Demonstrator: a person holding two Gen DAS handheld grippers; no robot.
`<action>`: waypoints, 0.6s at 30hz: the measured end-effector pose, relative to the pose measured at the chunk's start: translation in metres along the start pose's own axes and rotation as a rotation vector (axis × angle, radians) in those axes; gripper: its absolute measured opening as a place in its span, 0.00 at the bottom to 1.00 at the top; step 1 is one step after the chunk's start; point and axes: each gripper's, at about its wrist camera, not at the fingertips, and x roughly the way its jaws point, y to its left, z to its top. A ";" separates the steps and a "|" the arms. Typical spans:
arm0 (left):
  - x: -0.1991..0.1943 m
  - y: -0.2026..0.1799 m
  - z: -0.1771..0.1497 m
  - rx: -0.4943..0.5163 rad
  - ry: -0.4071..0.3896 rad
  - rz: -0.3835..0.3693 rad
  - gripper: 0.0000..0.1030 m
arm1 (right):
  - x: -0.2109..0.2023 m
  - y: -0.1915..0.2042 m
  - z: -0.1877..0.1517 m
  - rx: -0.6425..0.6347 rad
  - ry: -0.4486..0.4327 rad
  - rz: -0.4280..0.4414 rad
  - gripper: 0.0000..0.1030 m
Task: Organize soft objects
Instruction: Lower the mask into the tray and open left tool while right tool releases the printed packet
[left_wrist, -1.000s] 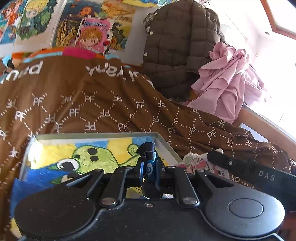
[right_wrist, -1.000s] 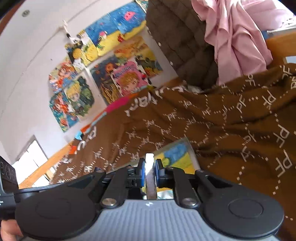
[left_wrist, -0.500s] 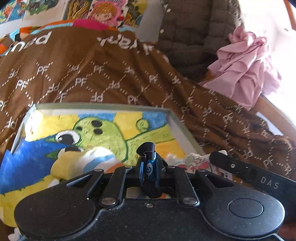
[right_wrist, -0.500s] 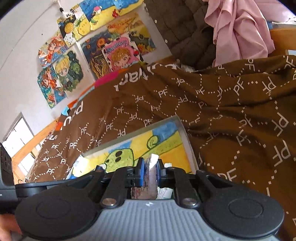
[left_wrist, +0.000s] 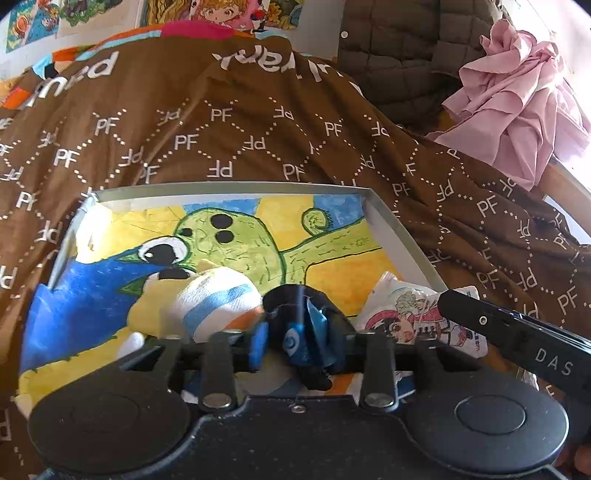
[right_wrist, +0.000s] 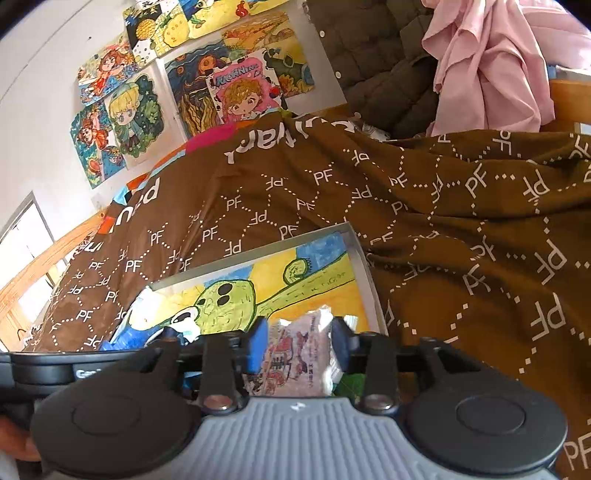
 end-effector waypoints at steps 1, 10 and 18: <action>-0.003 0.000 -0.001 -0.003 -0.006 0.008 0.49 | -0.002 0.000 0.001 -0.003 -0.004 -0.003 0.51; -0.051 -0.001 -0.011 -0.058 -0.110 0.060 0.75 | -0.051 0.005 0.013 -0.031 -0.078 0.006 0.73; -0.118 -0.008 -0.017 -0.083 -0.223 0.071 0.92 | -0.110 0.023 0.013 -0.081 -0.132 0.067 0.90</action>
